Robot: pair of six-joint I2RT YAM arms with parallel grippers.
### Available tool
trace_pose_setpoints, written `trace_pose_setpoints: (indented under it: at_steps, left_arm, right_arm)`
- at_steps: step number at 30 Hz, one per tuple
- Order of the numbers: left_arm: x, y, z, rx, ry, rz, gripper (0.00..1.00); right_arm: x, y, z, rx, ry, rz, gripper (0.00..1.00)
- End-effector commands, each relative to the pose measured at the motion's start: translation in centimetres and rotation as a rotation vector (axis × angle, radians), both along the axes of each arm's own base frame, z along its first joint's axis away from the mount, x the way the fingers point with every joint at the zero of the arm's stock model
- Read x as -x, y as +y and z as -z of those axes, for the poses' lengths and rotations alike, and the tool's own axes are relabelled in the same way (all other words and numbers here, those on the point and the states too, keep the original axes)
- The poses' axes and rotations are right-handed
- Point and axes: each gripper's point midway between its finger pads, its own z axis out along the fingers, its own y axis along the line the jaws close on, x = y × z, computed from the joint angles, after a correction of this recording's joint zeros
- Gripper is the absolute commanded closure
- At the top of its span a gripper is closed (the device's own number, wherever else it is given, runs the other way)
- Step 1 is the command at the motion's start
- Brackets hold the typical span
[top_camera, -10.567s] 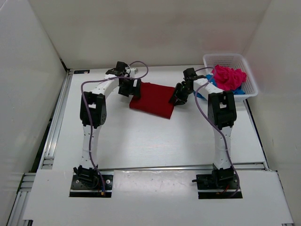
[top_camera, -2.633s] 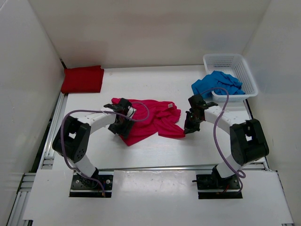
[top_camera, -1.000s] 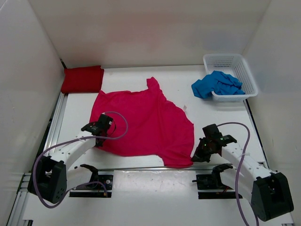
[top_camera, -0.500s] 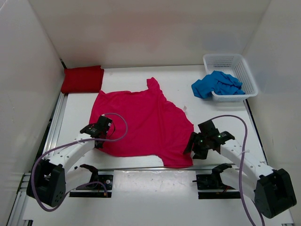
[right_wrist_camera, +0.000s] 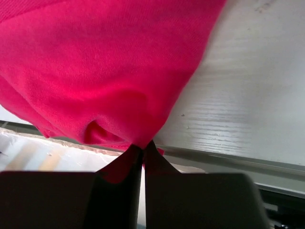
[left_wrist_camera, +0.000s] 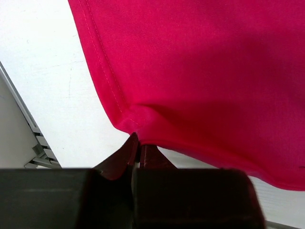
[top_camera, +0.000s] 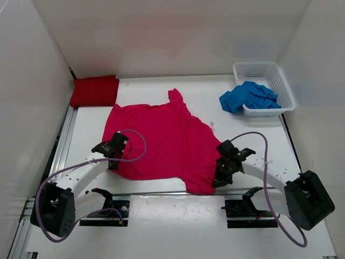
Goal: Fold and stack the t-shirts
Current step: Flatten out the tshirt
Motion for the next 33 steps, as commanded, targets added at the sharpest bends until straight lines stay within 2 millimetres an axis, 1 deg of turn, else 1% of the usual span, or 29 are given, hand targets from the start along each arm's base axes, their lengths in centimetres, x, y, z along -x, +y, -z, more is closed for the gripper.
trace_pose_setpoints:
  at_steps: [1,2,3,4,5,6,7,8,9,10,11,12,13,14,15,16,17,18,19,20,22,25,26,27,28,29,30,32,33]
  left_arm:
    - [-1.4,-0.7,-1.3,0.042,-0.037,-0.009,0.90]
    - [-1.8,-1.3,-1.2,0.066,-0.034,-0.001,0.90]
    - [-3.6,-1.7,-1.9,0.084,-0.060,-0.017,0.90]
    - [-5.2,-2.0,-2.7,0.092,-0.084,-0.026,0.90]
    - [-6.8,-2.5,-3.5,0.110,-0.096,-0.031,0.90]
    - [-11.8,-3.3,-6.4,0.129,-0.160,-0.058,0.90]
    - [-15.0,-3.6,-8.5,0.135,-0.215,-0.074,0.90]
    - [-18.4,-3.3,-11.1,0.118,-0.289,-0.105,0.90]
    - [-22.1,-2.8,-11.0,0.088,-0.296,-0.142,0.90]
    - [-28.3,-3.3,-20.2,0.135,-0.544,-0.167,0.90]
    - [-31.4,-3.6,-24.2,0.146,-0.655,-0.184,0.90]
    - [-33.9,-2.7,-28.5,0.139,-0.780,-0.231,0.90]
    - [-38.0,-2.9,-28.7,0.145,-0.836,-0.249,0.90]
    - [-38.2,-2.9,-40.8,0.254,-1.155,-0.258,0.90]
    - [-38.8,-2.8,-45.0,0.306,-1.326,-0.271,0.90]
    - [-38.4,-3.5,-47.2,0.343,-1.404,-0.263,0.90]
    - [-38.6,-3.5,-46.9,0.342,-1.400,-0.262,0.90]
    - [-38.6,-4.1,-47.2,0.366,-1.401,-0.227,0.90]
    - [-38.5,-4.3,-45.7,0.358,-1.348,-0.212,0.90]
    - [-37.7,-3.8,-44.0,0.344,-1.298,-0.206,0.90]
    - [-36.8,-3.8,-41.9,0.332,-1.232,-0.195,0.90]
    - [-35.9,-3.6,-40.2,0.317,-1.184,-0.196,0.90]
    - [-35.1,-3.4,-38.7,0.304,-1.145,-0.196,0.90]
    - [-34.5,-3.3,-37.8,0.297,-1.121,-0.196,0.90]
    - [-33.9,-3.4,-36.6,0.296,-1.091,-0.187,0.90]
    - [-32.4,-3.1,-34.0,0.277,-1.030,-0.188,0.90]
    - [-31.6,-3.5,-32.4,0.270,-0.989,-0.177,0.90]
    - [-29.5,-3.5,-28.6,0.234,-0.908,-0.180,0.90]
    - [-27.2,-3.1,-24.4,0.198,-0.818,-0.179,0.90]
  right_arm:
    - [-1.6,0.7,-0.2,0.013,-0.033,-0.028,1.00]
    - [-3.4,0.7,-0.7,0.003,-0.067,-0.024,1.00]
    - [-6.7,1.8,-2.9,-0.032,-0.142,-0.018,1.00]
    - [-9.4,1.7,-3.5,-0.051,-0.131,0.025,1.00]
    - [-11.9,1.9,-4.9,-0.081,-0.164,0.001,1.00]
    - [-18.4,3.6,-10.9,-0.153,-0.317,0.007,1.00]
    - [-22.5,2.8,-11.1,-0.143,-0.301,0.045,1.00]
    - [-24.7,2.3,-13.2,-0.128,-0.299,0.043,1.00]
    - [-28.2,1.9,-16.0,-0.118,-0.351,0.072,1.00]
    - [-35.4,1.4,-23.6,-0.161,-0.551,0.114,1.00]
    - [-37.2,1.0,-27.5,-0.199,-0.614,0.141,1.00]
    - [-40.3,0.0,-30.3,-0.266,-0.675,0.226,1.00]
    - [-40.7,-0.3,-39.0,-0.379,-0.887,0.244,1.00]
    - [-41.4,-0.4,-43.5,-0.472,-1.025,0.249,1.00]
    - [-39.1,-1.8,-48.9,-0.545,-1.130,0.311,1.00]
    - [-38.4,-1.9,-50.5,-0.575,-1.187,0.327,1.00]
    - [-39.6,-2.7,-46.0,-0.552,-1.110,0.387,1.00]
    - [-37.7,-3.2,-50.0,-0.585,-1.260,0.387,1.00]
    - [-37.6,-3.2,-49.1,-0.569,-1.258,0.378,1.00]
    - [-37.8,-3.3,-48.1,-0.546,-1.243,0.369,1.00]
    - [-37.0,-3.2,-46.2,-0.500,-1.176,0.331,1.00]
    - [-36.0,-2.6,-41.9,-0.456,-1.060,0.292,1.00]
    - [-35.7,-2.6,-40.6,-0.443,-1.036,0.289,1.00]
    - [-34.2,-2.2,-37.5,-0.426,-0.968,0.281,1.00]
    - [-33.2,-1.6,-35.7,-0.417,-0.931,0.264,1.00]
    - [-31.4,-1.8,-32.2,-0.372,-0.870,0.274,1.00]
    - [-30.4,-2.1,-30.2,-0.345,-0.839,0.276,1.00]
    - [-28.4,-2.2,-26.9,-0.320,-0.792,0.283,1.00]
    - [-25.7,-2.3,-23.4,-0.285,-0.730,0.289,1.00]
